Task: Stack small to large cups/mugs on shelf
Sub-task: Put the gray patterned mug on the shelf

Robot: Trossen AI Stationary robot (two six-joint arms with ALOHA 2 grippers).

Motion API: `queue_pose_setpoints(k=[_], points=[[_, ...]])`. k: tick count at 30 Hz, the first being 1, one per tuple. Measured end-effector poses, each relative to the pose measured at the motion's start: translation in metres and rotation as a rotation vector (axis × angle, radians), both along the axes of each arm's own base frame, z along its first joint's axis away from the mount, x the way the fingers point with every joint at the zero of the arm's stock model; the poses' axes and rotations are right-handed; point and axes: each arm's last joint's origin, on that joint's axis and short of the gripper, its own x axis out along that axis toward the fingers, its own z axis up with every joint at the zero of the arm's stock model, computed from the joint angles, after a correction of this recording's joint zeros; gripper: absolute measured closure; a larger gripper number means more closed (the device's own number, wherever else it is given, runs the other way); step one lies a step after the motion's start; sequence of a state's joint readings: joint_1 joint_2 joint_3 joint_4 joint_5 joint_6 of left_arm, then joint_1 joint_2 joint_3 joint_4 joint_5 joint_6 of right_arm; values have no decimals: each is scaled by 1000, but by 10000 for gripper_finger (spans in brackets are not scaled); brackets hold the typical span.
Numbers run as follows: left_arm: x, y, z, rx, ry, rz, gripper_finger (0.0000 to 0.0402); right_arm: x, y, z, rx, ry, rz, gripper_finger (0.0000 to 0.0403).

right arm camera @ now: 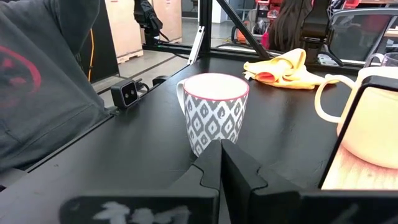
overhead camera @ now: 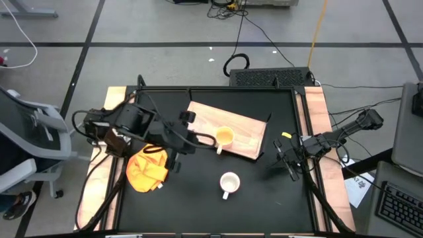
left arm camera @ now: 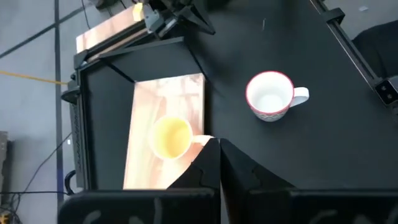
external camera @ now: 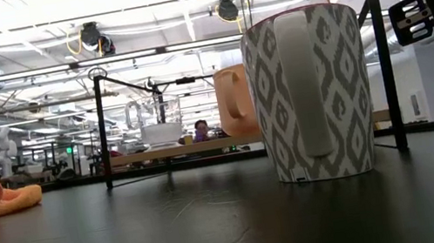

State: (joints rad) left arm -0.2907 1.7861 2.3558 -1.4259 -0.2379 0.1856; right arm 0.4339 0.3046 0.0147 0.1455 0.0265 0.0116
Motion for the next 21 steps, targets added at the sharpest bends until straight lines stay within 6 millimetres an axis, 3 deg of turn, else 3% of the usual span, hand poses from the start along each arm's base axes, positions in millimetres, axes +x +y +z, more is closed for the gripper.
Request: queue_pose_setpoints(k=[21], points=[[-92,36,54,-42,-187,134,401,0,0,0,0,0,-1,403]])
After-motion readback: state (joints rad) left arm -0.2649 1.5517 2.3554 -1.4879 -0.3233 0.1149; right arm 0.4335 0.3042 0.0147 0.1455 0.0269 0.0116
